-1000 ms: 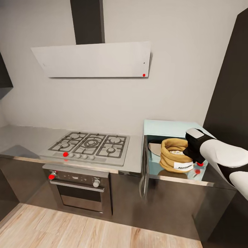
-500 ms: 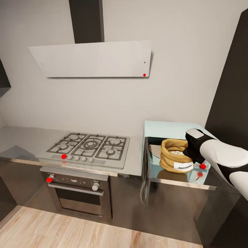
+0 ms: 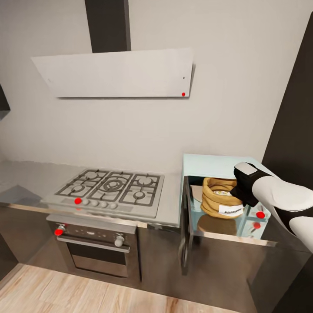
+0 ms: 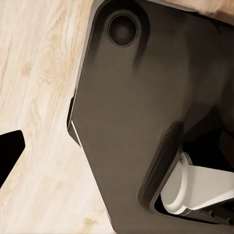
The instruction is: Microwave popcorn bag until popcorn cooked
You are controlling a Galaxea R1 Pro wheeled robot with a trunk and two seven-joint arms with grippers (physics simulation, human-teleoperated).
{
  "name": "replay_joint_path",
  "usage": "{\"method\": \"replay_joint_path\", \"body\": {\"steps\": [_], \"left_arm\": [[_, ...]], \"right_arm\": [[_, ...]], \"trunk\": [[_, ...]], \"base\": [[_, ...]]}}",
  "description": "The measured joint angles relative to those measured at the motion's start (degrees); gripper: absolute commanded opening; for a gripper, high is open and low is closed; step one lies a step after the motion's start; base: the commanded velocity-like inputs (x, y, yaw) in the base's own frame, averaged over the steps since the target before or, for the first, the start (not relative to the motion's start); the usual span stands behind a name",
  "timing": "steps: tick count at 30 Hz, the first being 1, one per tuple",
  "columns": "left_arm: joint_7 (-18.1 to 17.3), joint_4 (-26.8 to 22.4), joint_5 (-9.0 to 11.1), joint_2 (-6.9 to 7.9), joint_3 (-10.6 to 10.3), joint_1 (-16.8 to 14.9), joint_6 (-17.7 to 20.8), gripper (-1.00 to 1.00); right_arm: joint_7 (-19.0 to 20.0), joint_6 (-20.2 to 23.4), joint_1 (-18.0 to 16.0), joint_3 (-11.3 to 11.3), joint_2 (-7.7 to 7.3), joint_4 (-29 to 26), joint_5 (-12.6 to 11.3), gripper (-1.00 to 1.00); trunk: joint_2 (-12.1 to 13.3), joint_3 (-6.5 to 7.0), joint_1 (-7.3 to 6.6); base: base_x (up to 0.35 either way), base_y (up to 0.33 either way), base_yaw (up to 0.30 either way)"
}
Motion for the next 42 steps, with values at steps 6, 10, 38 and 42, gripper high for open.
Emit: {"method": "replay_joint_path", "body": {"steps": [6, 10, 38, 42], "left_arm": [[0.0, 0.01, 0.0, 0.0, -0.02, 0.0, -0.03, 1.0], [0.0, 0.04, 0.0, 0.0, 0.03, 0.0, -0.01, 1.0], [0.0, 0.0, 0.0, 0.0, 0.18, 0.02, -1.78, 1.0], [0.0, 0.0, 0.0, 0.0, 0.18, 0.02, -1.78, 1.0]], "right_arm": [[0.01, -0.14, 0.02, 0.23, -0.1, -0.05, 0.34, -1.0], [0.01, -0.26, 0.06, 0.12, -0.11, -0.06, 0.33, -1.0], [0.02, -0.38, 0.18, -0.26, -0.21, -0.1, 0.59, -1.0], [0.01, -0.38, 0.18, -0.25, -0.21, -0.1, 0.61, 1.0]], "trunk": [[0.0, 0.01, 0.0], [0.0, 0.01, 0.0], [-0.01, 0.02, 0.0], [-0.01, 0.02, 0.0]], "base": [[0.166, 0.0, 0.0], [0.014, 0.0, 0.0], [0.077, 0.0, 0.0], [0.0, 0.0, 0.0]]}}
